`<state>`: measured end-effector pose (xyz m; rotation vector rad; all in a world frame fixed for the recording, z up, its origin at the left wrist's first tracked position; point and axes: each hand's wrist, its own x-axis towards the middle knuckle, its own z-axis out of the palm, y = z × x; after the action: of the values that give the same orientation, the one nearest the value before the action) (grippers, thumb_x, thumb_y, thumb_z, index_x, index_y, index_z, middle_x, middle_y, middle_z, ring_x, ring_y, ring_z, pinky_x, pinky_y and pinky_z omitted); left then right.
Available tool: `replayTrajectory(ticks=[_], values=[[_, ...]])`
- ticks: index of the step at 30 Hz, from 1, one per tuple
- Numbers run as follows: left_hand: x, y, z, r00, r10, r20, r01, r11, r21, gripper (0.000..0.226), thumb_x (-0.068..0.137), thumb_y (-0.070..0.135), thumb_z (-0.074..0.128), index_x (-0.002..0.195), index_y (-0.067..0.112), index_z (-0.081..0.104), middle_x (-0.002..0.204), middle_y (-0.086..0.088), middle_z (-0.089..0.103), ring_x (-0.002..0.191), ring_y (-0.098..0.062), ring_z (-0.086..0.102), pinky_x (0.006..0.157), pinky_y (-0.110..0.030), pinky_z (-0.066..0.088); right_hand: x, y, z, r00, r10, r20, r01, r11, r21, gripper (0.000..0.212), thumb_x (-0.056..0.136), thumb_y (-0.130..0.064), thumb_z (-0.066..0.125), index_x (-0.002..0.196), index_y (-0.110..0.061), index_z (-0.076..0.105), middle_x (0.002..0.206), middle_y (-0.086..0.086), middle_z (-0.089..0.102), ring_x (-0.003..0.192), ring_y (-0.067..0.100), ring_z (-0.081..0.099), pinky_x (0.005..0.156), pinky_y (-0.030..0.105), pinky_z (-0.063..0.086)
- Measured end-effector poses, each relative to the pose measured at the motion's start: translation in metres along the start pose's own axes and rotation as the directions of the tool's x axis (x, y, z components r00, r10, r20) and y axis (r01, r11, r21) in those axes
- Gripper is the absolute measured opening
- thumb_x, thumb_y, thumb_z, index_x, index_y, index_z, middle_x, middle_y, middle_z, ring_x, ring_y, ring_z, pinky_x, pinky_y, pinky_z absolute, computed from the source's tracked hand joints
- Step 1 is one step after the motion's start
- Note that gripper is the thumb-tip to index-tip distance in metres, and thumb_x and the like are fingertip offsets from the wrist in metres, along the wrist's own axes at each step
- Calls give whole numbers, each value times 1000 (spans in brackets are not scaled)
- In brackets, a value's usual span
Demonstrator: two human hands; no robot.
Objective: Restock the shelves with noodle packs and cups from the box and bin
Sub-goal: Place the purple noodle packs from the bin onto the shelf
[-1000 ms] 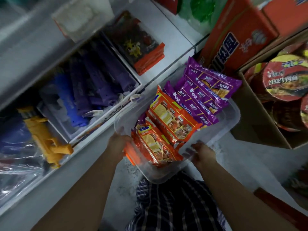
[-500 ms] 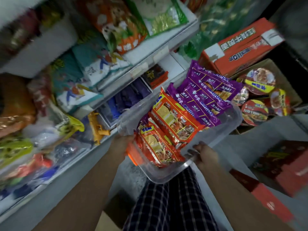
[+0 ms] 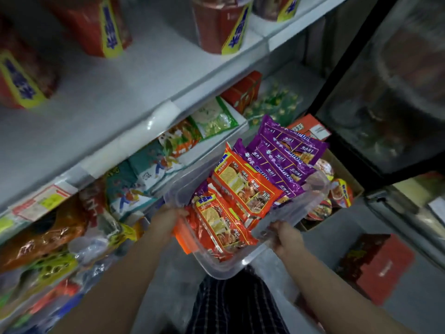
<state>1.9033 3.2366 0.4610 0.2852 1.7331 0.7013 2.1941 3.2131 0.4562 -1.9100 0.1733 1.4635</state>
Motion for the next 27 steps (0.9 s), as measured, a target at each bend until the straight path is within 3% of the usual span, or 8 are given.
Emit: replayTrajectory(ticks=[2, 6, 11, 16, 20, 22, 24, 27], values=[[2, 20, 14, 999, 6, 40, -7, 1000, 24, 32, 64, -2, 71, 95, 0, 66, 77, -20, 63, 61, -29, 62, 62, -39, 55, -6, -23, 0, 1000, -17, -20, 18, 1000, 20, 27, 80, 11, 57, 106, 5, 62, 94, 21, 66, 79, 32, 63, 83, 48, 54], [7, 67, 57, 996, 18, 92, -20, 1000, 20, 25, 76, -10, 63, 99, -2, 62, 81, -25, 62, 62, -31, 63, 49, -34, 54, -2, -72, -1, 999, -32, -27, 33, 998, 61, 26, 82, 11, 60, 107, 4, 60, 97, 20, 66, 79, 33, 65, 80, 47, 57], [38, 118, 126, 989, 23, 146, -29, 999, 44, 44, 73, -8, 64, 116, -7, 59, 88, -29, 64, 65, -34, 66, 55, -39, 57, 31, -141, 0, 996, -75, -42, 80, 987, 141, 20, 89, 5, 59, 108, 0, 55, 97, 17, 63, 78, 30, 62, 72, 41, 55], [55, 162, 218, 981, 36, 188, -44, 998, 37, 24, 81, -13, 55, 100, 1, 58, 50, -11, 60, 38, -20, 59, 38, -26, 49, 88, -226, -5, 987, -106, -122, 116, 990, 82, 22, 91, -1, 62, 109, -2, 49, 92, 15, 61, 77, 29, 61, 73, 44, 55], [91, 181, 290, 980, 24, 200, -24, 1000, 0, 17, 81, -11, 57, 93, 1, 59, 52, -10, 58, 35, -17, 56, 36, -23, 46, 151, -288, -7, 988, -121, -92, 125, 991, 37, 23, 89, 0, 62, 111, 4, 54, 81, 17, 59, 67, 30, 59, 68, 46, 54], [117, 185, 315, 983, 30, 183, -31, 999, 4, 15, 77, -10, 61, 87, 1, 62, 57, -11, 61, 42, -20, 60, 43, -26, 50, 177, -310, -3, 986, -135, -101, 139, 989, 40, 18, 90, 2, 60, 107, 2, 54, 77, 17, 58, 64, 29, 58, 69, 48, 53], [144, 187, 334, 980, 43, 196, -45, 999, 5, 27, 73, -8, 65, 100, -2, 63, 74, -17, 65, 60, -27, 65, 63, -38, 57, 211, -325, 1, 985, -149, -87, 151, 988, 24, 22, 87, 3, 61, 108, 2, 54, 77, 17, 57, 62, 28, 57, 67, 46, 55], [177, 188, 361, 978, 32, 207, -39, 999, 31, 30, 78, -6, 65, 106, 4, 60, 91, -21, 65, 79, -31, 65, 86, -51, 54, 275, -338, 6, 984, -150, -95, 149, 989, -17, 38, 82, -5, 69, 115, 8, 56, 88, 20, 64, 75, 34, 66, 80, 57, 57]])
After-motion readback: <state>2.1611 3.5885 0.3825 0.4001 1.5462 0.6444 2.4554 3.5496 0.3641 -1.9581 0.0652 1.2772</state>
